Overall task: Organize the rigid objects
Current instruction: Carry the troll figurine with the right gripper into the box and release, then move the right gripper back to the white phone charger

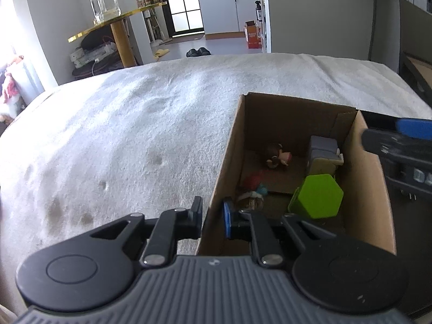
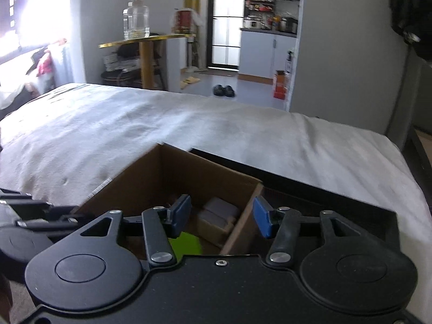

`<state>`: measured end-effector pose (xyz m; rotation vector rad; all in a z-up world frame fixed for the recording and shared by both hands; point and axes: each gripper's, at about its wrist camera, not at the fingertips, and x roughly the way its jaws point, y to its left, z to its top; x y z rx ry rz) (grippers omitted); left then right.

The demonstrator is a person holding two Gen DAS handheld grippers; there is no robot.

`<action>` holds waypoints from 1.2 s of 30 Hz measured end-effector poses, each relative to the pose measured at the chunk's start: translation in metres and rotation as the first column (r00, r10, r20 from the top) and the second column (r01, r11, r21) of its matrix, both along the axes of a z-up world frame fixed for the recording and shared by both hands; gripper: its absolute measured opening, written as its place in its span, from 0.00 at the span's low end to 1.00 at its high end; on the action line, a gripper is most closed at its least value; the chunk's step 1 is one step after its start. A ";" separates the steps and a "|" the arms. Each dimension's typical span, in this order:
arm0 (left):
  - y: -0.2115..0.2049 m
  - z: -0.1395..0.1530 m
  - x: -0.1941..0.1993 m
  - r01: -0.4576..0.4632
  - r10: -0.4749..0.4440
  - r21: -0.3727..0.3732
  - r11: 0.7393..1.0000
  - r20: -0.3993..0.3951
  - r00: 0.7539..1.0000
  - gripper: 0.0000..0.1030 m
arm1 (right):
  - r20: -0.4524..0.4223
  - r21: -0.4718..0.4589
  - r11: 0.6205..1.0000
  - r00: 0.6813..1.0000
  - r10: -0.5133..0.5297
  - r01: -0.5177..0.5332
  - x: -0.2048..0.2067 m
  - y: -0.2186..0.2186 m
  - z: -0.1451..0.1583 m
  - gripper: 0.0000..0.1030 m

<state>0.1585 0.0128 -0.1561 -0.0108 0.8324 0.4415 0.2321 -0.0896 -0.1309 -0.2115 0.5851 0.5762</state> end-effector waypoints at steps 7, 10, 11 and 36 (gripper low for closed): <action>-0.011 0.005 0.003 0.013 -0.013 0.033 0.999 -0.006 1.000 0.57 | 0.007 -0.019 0.995 0.995 -0.099 0.099 0.000 -0.033 -0.009 0.78; -0.016 0.008 0.005 0.016 -0.016 0.055 0.998 -0.002 1.000 0.65 | 0.010 -0.023 0.992 0.993 -0.121 0.121 0.000 -0.043 -0.014 0.79; -0.017 0.008 0.006 0.017 -0.016 0.057 0.998 -0.003 1.000 0.67 | 0.005 -0.020 0.992 0.992 -0.126 0.126 0.000 -0.046 -0.015 0.79; -0.056 0.003 0.029 0.069 -0.060 0.158 0.985 -0.058 0.996 0.80 | -0.114 0.022 0.974 0.968 -0.222 0.226 0.024 -0.108 -0.054 0.90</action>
